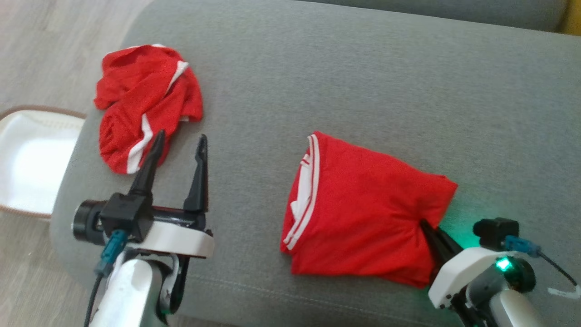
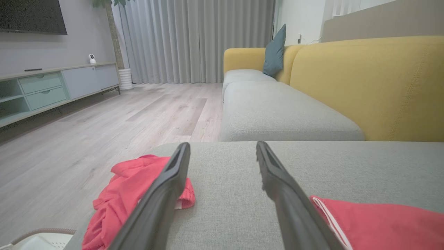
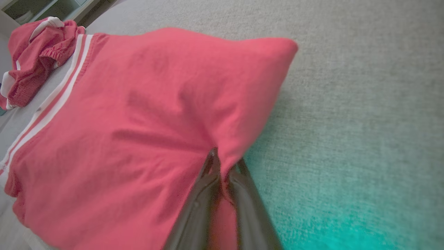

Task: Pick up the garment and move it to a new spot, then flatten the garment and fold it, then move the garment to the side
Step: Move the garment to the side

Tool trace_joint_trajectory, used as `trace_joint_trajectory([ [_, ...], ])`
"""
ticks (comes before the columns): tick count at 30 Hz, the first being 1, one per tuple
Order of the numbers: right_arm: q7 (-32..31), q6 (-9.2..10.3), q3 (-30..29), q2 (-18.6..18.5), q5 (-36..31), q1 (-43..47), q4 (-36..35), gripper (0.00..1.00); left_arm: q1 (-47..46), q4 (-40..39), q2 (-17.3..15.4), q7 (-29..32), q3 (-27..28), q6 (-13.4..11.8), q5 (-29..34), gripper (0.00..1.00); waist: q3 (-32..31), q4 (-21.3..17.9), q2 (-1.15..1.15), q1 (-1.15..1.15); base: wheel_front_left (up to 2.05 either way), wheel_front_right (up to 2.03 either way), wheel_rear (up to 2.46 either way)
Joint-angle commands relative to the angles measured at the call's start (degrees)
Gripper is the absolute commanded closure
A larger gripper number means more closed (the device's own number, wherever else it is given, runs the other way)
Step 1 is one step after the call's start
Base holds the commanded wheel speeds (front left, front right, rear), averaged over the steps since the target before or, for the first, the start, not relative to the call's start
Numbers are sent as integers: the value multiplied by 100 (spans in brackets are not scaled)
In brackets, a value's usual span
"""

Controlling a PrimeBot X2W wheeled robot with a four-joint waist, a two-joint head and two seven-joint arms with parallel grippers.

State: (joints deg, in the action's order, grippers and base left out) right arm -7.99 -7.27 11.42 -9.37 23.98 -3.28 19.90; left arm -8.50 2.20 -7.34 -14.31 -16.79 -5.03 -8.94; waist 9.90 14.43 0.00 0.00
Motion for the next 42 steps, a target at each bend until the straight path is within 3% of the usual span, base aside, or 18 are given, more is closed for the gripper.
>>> trace_joint_trajectory([
  [1, 71, -22, 224, -55, 0, -42, -171, 100, -165, -218, -71, -68, 274, 6, 99, 0, -24, -149, 0, 0, 0, 0, 0],
  [6, 167, -22, 365, -148, -103, -63, -472, 100, -41, -280, -99, -68, 373, 18, 162, 0, -80, -728, 0, 0, 0, 0, 0],
  [12, 196, -22, 440, -190, -101, -207, -535, 100, 180, -389, -95, -68, 424, 12, 172, 0, -110, -1704, 0, 0, 0, 0, 0],
  [18, 269, -22, 399, -600, -111, -791, -394, 100, 47, -448, -99, -68, 300, 120, 236, 0, 125, -2395, 0, 0, 0, 0, 0],
  [24, 413, -22, 154, -1045, -48, -1603, 14, 100, -319, -436, -98, -56, 124, 249, 321, 0, 519, -2675, 0, 0, 0, 0, 0],
  [32, 775, -22, -471, -1909, -64, -2646, 659, 100, -1024, -358, -86, -24, -161, 438, 507, 0, 1116, -2913, 0, 0, 0, 0, 0],
  [42, 946, -22, -955, -2251, 47, -3469, 969, 100, -1608, -394, -137, 48, -340, 539, 683, 0, 1763, -3140, 0, 0, 0, 0, 0],
])
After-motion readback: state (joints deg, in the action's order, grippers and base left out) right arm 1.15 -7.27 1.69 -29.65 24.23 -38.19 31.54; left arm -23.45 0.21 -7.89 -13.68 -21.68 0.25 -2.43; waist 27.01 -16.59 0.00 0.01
